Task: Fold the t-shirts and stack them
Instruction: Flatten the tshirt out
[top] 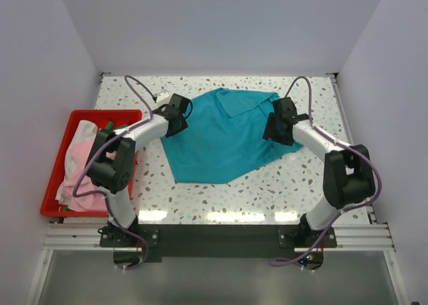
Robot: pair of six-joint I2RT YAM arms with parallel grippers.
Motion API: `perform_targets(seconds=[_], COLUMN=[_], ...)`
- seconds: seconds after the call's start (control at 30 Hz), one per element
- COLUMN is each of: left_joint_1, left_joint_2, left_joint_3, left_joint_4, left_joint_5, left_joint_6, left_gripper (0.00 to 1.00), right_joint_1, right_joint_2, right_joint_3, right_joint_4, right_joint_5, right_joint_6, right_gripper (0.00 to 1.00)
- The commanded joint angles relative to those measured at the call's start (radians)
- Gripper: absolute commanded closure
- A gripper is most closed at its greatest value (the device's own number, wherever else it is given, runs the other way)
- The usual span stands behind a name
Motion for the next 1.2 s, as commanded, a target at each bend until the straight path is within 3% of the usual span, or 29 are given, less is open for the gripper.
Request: perform_targets(seconds=[0.0, 0.13, 0.23, 0.37, 0.4, 0.53, 0.57, 0.7, 0.8, 0.87, 0.97, 1.0, 1.07, 1.1, 1.17], left_joint_1=[0.027, 0.046, 0.060, 0.083, 0.090, 0.116, 0.121, 0.155, 0.179, 0.195, 0.216, 0.222, 0.224, 0.225, 0.225], left_joint_2=[0.048, 0.166, 0.261, 0.372, 0.407, 0.487, 0.502, 0.614, 0.677, 0.683, 0.665, 0.648, 0.625, 0.592, 0.551], left_joint_3=[0.122, 0.227, 0.321, 0.427, 0.465, 0.567, 0.590, 0.770, 0.898, 0.927, 0.953, 0.978, 0.992, 0.993, 0.987], left_joint_4=[-0.037, -0.053, -0.079, -0.093, -0.093, -0.091, -0.091, -0.080, -0.070, -0.004, 0.100, 0.132, 0.162, 0.188, 0.202], left_joint_5=[-0.088, -0.114, -0.117, -0.094, -0.091, -0.056, -0.051, 0.010, 0.068, 0.149, 0.264, 0.289, 0.349, 0.367, 0.410], left_joint_6=[-0.031, -0.013, 0.020, 0.056, 0.066, 0.124, 0.135, 0.208, 0.265, 0.303, 0.336, 0.343, 0.362, 0.365, 0.371], left_gripper=[0.48, 0.50, 0.53, 0.64, 0.71, 0.84, 0.86, 0.95, 0.96, 0.92, 0.78, 0.68, 0.56, 0.45, 0.37], right_joint_1=[0.012, 0.034, 0.037, 0.035, 0.035, 0.037, 0.035, 0.037, 0.040, 0.052, 0.095, 0.103, 0.121, 0.123, 0.123], right_joint_2=[0.048, 0.080, 0.087, 0.047, 0.015, -0.079, -0.102, -0.240, -0.389, -0.502, -0.591, -0.628, -0.647, -0.651, -0.639], right_joint_3=[0.045, 0.049, 0.031, -0.013, -0.035, -0.098, -0.112, -0.223, -0.330, -0.388, -0.493, -0.524, -0.538, -0.528, -0.477], right_joint_4=[0.052, 0.052, 0.052, 0.047, 0.046, 0.039, 0.039, 0.039, 0.042, 0.047, 0.094, 0.117, 0.136, 0.138, 0.127], right_joint_5=[0.006, 0.014, 0.012, 0.024, 0.029, 0.020, 0.008, -0.022, -0.051, -0.063, -0.104, -0.112, -0.098, -0.088, -0.040], right_joint_6=[-0.036, -0.034, -0.027, -0.016, -0.013, 0.007, 0.027, 0.079, 0.144, 0.205, 0.269, 0.280, 0.288, 0.285, 0.259], right_gripper=[0.34, 0.34, 0.42, 0.69, 0.80, 1.00, 1.00, 1.00, 1.00, 1.00, 1.00, 0.85, 0.66, 0.47, 0.36])
